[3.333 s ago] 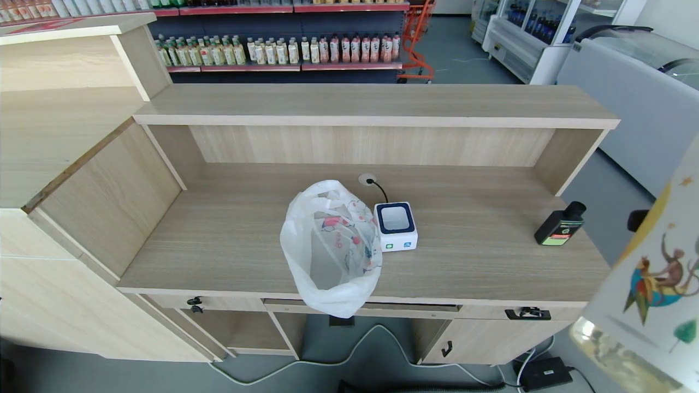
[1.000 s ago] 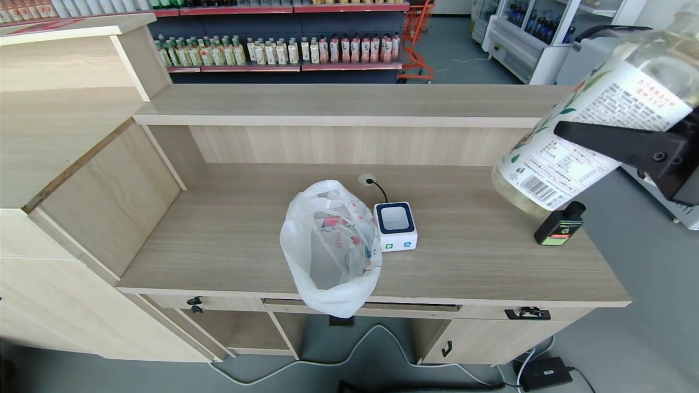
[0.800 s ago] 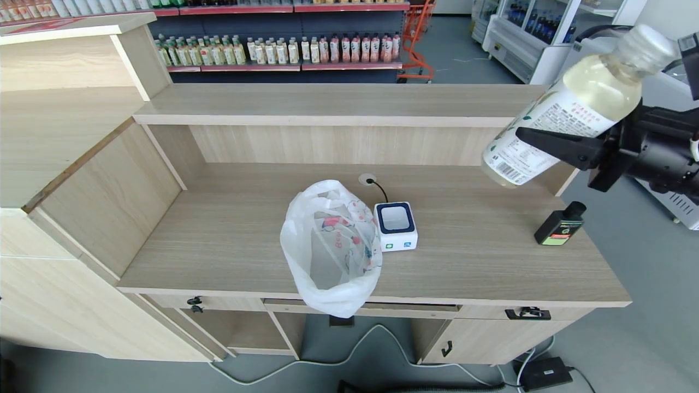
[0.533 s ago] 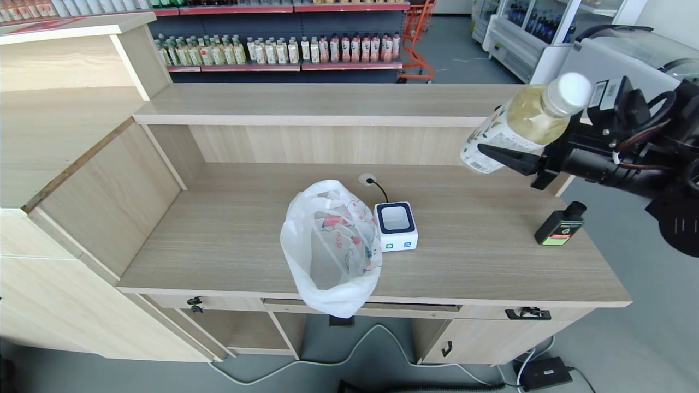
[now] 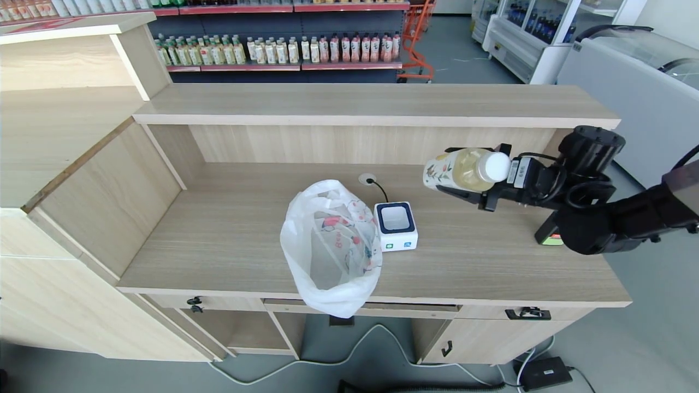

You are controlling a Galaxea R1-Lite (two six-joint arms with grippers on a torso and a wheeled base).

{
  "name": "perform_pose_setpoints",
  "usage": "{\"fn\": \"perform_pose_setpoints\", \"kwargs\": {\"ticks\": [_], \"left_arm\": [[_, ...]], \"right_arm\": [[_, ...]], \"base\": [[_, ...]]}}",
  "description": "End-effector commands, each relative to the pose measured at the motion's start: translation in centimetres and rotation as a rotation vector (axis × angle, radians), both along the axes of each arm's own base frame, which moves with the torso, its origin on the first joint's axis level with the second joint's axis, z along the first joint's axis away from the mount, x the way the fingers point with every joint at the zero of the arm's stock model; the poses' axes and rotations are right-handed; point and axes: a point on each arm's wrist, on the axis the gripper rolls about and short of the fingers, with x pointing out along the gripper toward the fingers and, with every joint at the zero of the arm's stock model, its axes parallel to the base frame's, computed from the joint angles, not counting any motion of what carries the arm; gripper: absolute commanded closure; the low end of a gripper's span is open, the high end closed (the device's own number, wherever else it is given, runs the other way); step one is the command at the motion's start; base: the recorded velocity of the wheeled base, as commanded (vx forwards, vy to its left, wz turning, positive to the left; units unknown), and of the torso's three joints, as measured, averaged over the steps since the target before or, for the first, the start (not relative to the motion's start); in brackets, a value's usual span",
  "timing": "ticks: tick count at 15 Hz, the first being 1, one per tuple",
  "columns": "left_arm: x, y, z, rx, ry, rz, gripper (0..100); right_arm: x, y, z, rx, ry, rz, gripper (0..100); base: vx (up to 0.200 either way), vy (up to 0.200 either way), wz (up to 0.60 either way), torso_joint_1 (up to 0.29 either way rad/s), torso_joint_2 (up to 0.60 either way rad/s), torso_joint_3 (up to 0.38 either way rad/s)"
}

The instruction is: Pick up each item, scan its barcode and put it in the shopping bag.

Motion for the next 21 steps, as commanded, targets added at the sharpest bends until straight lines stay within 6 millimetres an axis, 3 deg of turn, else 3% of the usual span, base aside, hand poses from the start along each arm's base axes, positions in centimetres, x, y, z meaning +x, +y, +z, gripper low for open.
{"fn": "perform_pose_setpoints", "kwargs": {"ticks": [1,7,13,21], "left_arm": [[0.0,0.0,0.0,-0.001,0.000,0.000,0],[0.0,0.0,0.0,-0.001,0.000,0.000,0],[0.0,0.0,0.0,-0.001,0.000,0.000,0],[0.0,0.0,0.0,-0.001,0.000,0.000,0]], "right_arm": [[2.5,0.5,-3.4,-0.008,0.037,0.012,100],[5.4,2.1,-6.0,-0.030,-0.020,0.075,100],[7.2,2.8,-7.0,-0.030,-0.073,0.089,100],[8.0,5.3,-8.3,-0.021,-0.118,0.132,100]], "base": [[0.000,0.000,0.00,0.000,0.00,0.000],[0.000,0.000,0.00,0.000,0.00,0.000],[0.000,0.000,0.00,0.000,0.00,0.000],[0.000,0.000,0.00,0.000,0.00,0.000]]}}
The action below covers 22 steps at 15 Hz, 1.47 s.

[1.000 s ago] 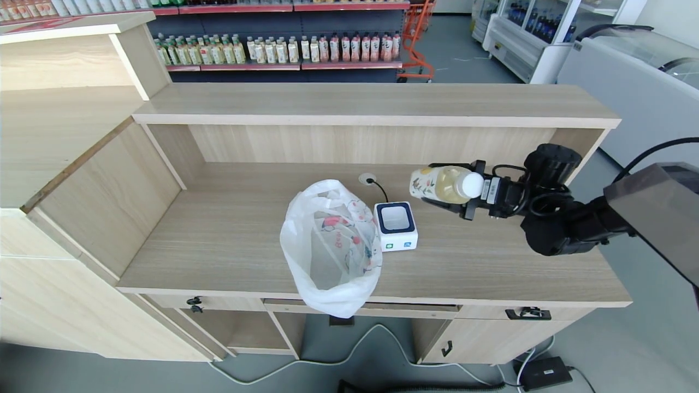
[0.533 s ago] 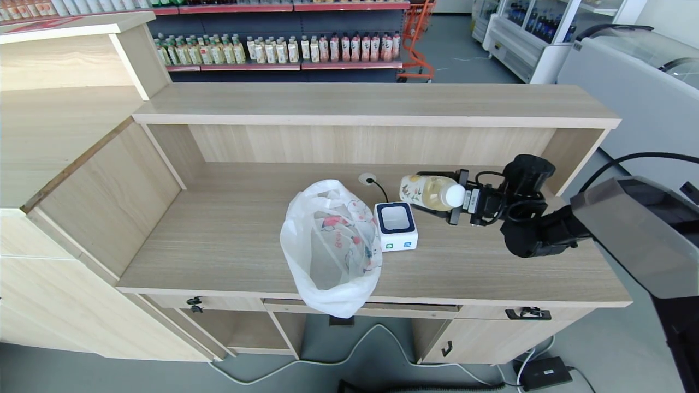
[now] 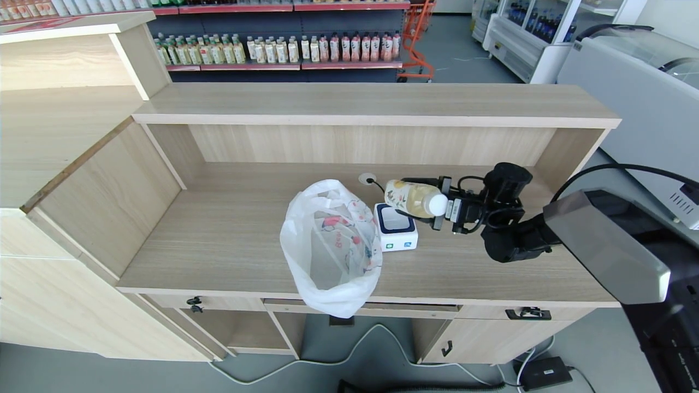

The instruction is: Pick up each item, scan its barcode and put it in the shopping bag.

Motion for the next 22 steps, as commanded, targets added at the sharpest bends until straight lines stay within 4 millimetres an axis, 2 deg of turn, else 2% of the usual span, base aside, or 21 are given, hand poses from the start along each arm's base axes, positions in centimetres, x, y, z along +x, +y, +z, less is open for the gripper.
{"fn": "perform_pose_setpoints", "kwargs": {"ticks": [1,10,16,22], "left_arm": [[0.0,0.0,0.0,0.000,0.000,0.000,0],[0.0,0.0,0.0,0.000,0.000,0.000,0],[0.0,0.0,0.0,0.000,0.000,0.000,0],[0.0,0.0,0.0,0.000,0.000,0.000,0]], "right_arm": [[0.3,0.2,-0.7,0.000,0.001,0.003,100],[1.6,0.7,-3.3,-0.001,0.002,0.007,100],[1.9,1.7,-3.9,0.001,-0.008,0.023,100],[2.1,1.7,-4.7,0.000,-0.002,0.021,100]], "base": [[0.000,0.000,0.00,0.000,0.00,0.000],[0.000,0.000,0.00,0.000,0.00,0.000],[0.000,0.000,0.00,0.000,0.00,0.000],[0.000,0.000,0.00,0.000,0.00,0.000]]}}
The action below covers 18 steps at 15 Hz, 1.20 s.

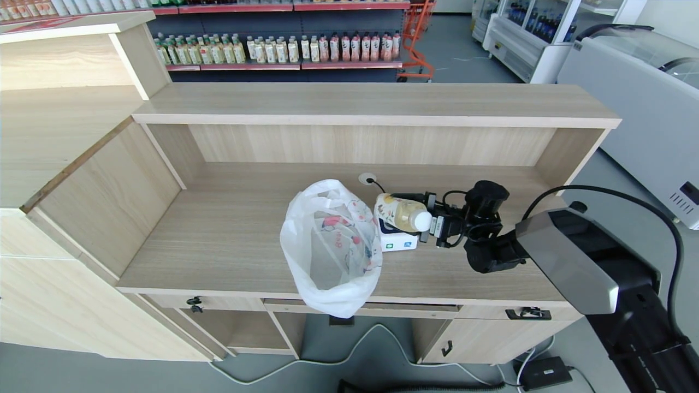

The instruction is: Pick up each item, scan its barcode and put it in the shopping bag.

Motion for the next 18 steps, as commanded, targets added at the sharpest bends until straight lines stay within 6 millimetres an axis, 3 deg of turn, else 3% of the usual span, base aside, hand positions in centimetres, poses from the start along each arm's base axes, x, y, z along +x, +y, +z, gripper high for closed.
{"fn": "perform_pose_setpoints", "kwargs": {"ticks": [1,18], "left_arm": [[0.0,0.0,0.0,0.000,0.000,0.000,0],[0.0,0.0,0.0,0.000,0.000,0.000,0]], "right_arm": [[0.1,0.0,-0.5,-0.002,0.007,0.001,100],[0.7,1.0,-2.1,0.001,0.001,0.012,100]], "base": [[0.000,0.000,0.00,0.000,0.00,0.000],[0.000,0.000,0.00,0.000,0.00,0.000]]}}
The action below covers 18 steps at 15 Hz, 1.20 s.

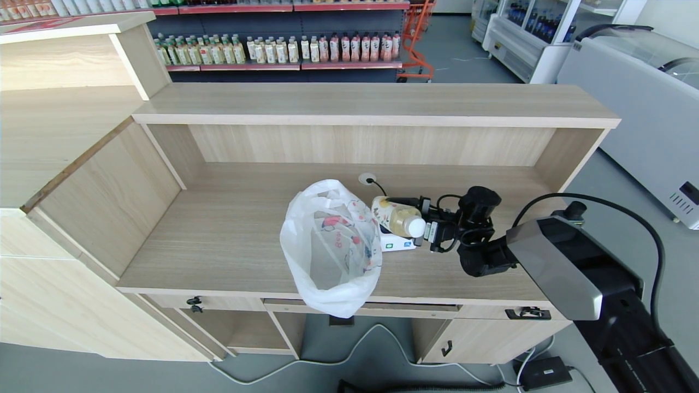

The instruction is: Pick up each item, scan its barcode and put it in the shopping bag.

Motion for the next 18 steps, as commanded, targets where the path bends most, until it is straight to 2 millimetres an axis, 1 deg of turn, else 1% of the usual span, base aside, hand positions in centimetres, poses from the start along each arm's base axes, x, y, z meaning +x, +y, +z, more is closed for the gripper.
{"fn": "perform_pose_setpoints", "kwargs": {"ticks": [1,9,13,17,18], "left_arm": [[0.0,0.0,0.0,0.000,0.001,0.000,0],[0.0,0.0,0.0,0.000,0.001,0.000,0],[0.0,0.0,0.0,0.000,0.001,0.000,0],[0.0,0.0,0.0,0.000,0.001,0.000,0],[0.0,0.0,0.0,0.000,0.001,0.000,0]], "right_arm": [[0.0,0.1,-0.3,-0.002,0.009,-0.001,100],[-0.1,0.9,0.2,0.005,-0.001,0.015,100],[-0.1,0.3,0.8,0.006,-0.011,0.001,100],[-0.3,-0.8,1.0,0.006,-0.015,-0.060,100],[-0.4,-0.8,1.5,0.007,-0.021,-0.060,100]], "base": [[0.000,0.000,0.00,0.000,0.00,0.000],[0.000,0.000,0.00,0.000,0.00,0.000],[0.000,0.000,0.00,0.000,0.00,0.000],[0.000,0.000,0.00,0.000,0.00,0.000],[0.000,0.000,0.00,0.000,0.00,0.000]]}}
